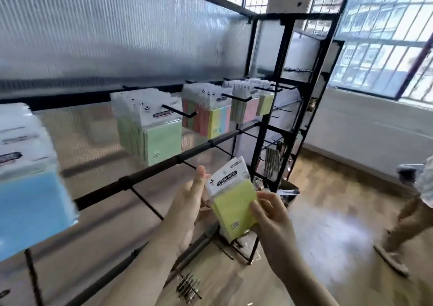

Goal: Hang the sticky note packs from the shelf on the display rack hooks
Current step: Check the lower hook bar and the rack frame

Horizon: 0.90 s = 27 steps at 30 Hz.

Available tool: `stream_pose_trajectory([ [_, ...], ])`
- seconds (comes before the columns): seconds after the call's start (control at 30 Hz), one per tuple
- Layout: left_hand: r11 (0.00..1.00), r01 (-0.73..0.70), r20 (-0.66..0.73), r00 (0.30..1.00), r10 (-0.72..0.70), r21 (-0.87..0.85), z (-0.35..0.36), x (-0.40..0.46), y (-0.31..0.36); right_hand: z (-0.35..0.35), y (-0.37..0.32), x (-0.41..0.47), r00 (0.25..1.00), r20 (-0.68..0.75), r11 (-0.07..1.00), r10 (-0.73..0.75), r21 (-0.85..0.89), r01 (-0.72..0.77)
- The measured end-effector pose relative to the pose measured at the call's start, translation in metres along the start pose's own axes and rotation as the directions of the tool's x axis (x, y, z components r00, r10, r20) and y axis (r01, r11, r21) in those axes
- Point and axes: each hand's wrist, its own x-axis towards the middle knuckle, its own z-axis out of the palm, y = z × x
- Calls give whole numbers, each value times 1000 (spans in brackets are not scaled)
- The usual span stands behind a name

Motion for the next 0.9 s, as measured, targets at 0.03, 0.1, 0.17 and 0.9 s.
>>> stream_pose_trajectory([
  [0.03, 997, -39, 40, 999, 37, 63, 5, 8, 1, -2, 2, 9, 1000, -1, 1000, -11, 2, 11],
  [0.1, 986, -94, 58, 995, 87, 137, 15, 25, 0, -7, 5, 26, 1000, 1, 1000, -31, 1, 31],
  [0.17, 980, -122, 68, 991, 113, 160, 22, 41, -2, -11, 8, 42, 999, 11, 999, -38, 14, 38],
  [0.9, 858, -372, -289, 829, 479, 354, 195, 233, 15, -115, -42, 276, 909, 266, 941, -322, -15, 337],
])
